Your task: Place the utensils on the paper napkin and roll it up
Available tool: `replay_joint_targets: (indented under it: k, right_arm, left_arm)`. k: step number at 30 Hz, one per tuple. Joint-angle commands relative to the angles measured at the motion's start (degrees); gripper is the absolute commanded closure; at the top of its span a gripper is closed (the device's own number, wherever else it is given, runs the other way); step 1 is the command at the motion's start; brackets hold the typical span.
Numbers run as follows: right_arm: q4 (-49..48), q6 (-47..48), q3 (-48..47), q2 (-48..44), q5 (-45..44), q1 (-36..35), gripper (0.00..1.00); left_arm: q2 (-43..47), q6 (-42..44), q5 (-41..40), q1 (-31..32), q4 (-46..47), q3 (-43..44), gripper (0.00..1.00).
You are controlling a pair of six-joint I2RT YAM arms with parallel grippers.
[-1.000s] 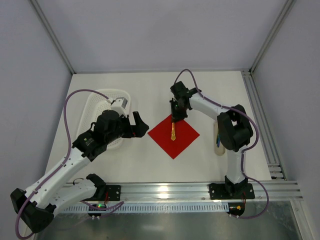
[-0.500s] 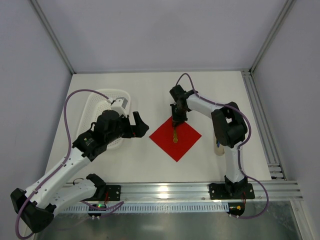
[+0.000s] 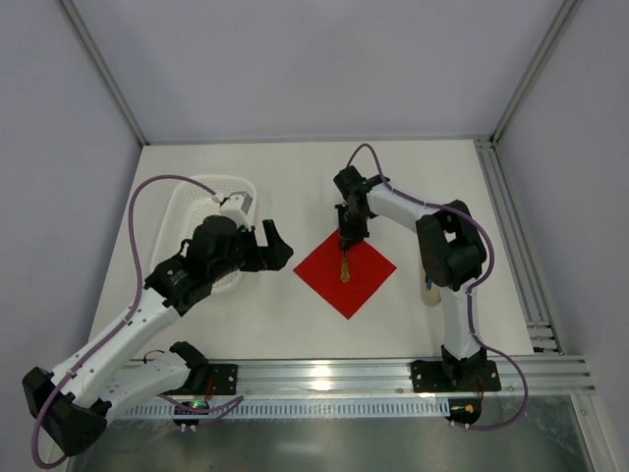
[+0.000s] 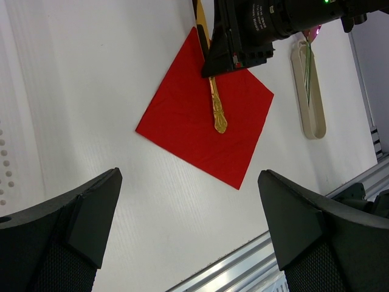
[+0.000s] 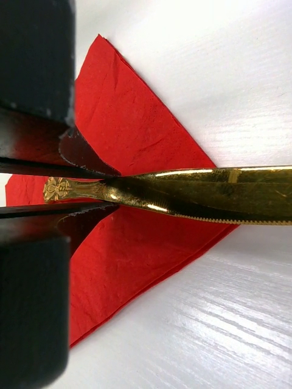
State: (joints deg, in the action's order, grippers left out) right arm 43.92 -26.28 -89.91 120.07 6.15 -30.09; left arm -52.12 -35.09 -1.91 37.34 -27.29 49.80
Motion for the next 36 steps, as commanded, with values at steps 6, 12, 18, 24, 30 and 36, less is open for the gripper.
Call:
replay_joint_targets:
  k: [6, 12, 18, 24, 30, 36]
  right_arm:
    - [0.9, -0.7, 0.2, -0.8, 1.3, 0.4, 0.96]
    - [-1.5, -0.6, 1.8, -1.5, 2.3, 0.6, 0.96]
    - [-2.8, -0.3, 2.8, -1.9, 2.5, 0.7, 0.96]
    - [-3.7, -0.2, 3.1, -2.1, 3.4, 0.6, 0.96]
    - [-4.1, 0.2, 3.7, -2.3, 3.8, 0.7, 0.96]
    - [-4.5, 1.5, 4.8, -2.5, 4.2, 0.7, 0.96]
  left_arm:
    - [-1.3, 0.5, 0.2, -0.3, 2.1, 0.5, 0.05]
    - [-8.4, -0.1, 6.4, -0.2, 6.2, -0.6, 0.72]
    - [-19.3, -0.8, 8.8, -0.2, 11.4, -0.5, 0.92]
    - [-29.7, -1.4, 9.6, 0.1, 17.2, -0.1, 1.00]
    - [-39.7, -1.4, 10.1, 1.3, 20.9, 2.7, 1.00]
    - [-45.8, -1.6, 9.7, 1.4, 21.6, 4.3, 1.00]
